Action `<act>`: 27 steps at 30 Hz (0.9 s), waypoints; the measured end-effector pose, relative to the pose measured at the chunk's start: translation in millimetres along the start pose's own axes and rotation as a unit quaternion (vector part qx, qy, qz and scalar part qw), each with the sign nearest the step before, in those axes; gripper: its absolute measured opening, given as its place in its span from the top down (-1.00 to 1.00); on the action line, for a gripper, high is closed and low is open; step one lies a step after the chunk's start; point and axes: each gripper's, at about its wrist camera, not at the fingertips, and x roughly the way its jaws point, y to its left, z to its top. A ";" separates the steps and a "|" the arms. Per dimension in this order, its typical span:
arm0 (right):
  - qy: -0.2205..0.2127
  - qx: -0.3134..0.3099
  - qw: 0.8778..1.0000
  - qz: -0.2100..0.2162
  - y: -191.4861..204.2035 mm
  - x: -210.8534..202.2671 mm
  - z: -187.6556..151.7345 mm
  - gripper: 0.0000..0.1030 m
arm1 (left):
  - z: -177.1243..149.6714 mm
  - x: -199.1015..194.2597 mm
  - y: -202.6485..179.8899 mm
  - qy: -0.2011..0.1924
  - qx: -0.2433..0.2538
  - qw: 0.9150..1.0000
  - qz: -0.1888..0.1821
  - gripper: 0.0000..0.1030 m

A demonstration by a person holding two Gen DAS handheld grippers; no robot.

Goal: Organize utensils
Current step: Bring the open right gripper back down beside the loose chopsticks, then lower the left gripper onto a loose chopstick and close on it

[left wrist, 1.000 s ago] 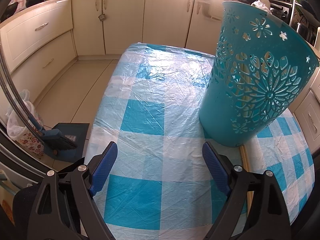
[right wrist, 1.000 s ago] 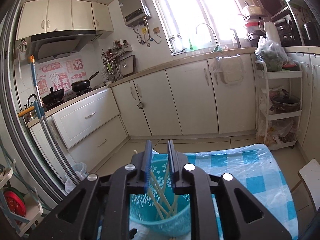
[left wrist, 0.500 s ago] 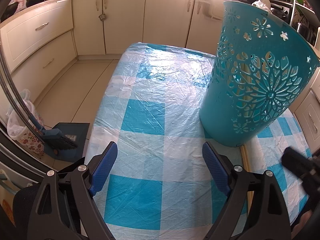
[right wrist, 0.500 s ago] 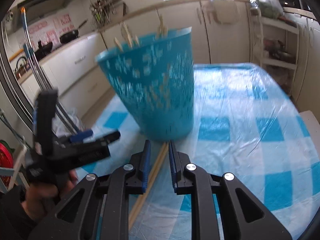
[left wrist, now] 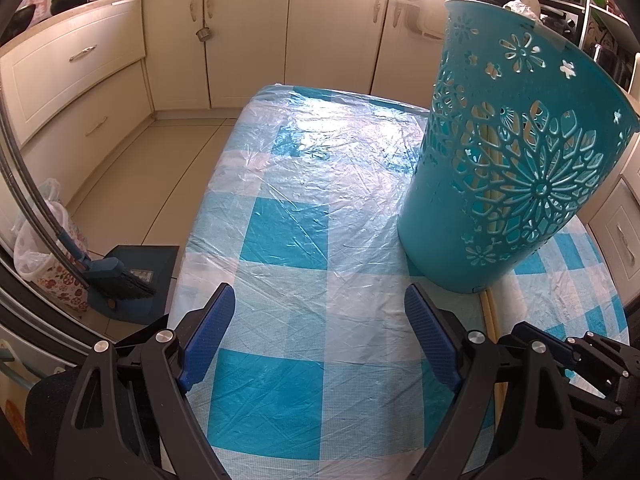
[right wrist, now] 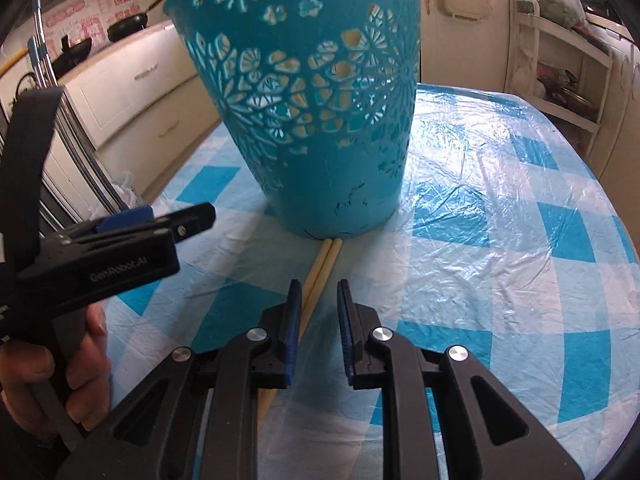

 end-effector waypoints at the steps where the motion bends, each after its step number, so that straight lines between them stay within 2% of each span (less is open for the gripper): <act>1: 0.000 -0.003 1.000 -0.003 1.9 0.0 -1.9 0.64 | 0.5 0.4 -0.4 0.000 0.001 1.000 0.000 -0.61; 6: 0.011 -0.029 0.999 -0.017 4.0 1.5 -5.5 0.69 | 0.4 0.7 -0.8 0.000 -0.001 1.000 0.000 -0.61; 15: 0.028 -0.066 0.997 -0.009 -1.9 -5.1 -13.8 0.76 | -1.7 -4.4 -7.4 -0.001 0.014 1.000 -0.008 -0.61; 18: 0.035 -0.075 0.996 -0.012 -12.9 -10.0 -15.4 0.78 | -11.2 -15.5 -22.8 0.006 0.036 0.998 -0.049 -0.61; 20: 0.037 -0.071 0.997 -0.013 -23.0 -13.3 -17.2 0.78 | -18.1 -19.0 -38.8 0.014 0.059 0.996 -0.064 -0.61; 23: 0.037 -0.051 0.998 -0.008 -34.7 -16.3 -17.8 0.78 | -24.8 -18.8 -61.7 0.025 0.087 0.994 -0.066 -0.61; 27: 0.033 -0.021 0.999 0.006 -44.5 -19.1 -18.2 0.78 | -25.9 -13.6 -83.0 0.038 0.097 0.993 -0.057 -0.60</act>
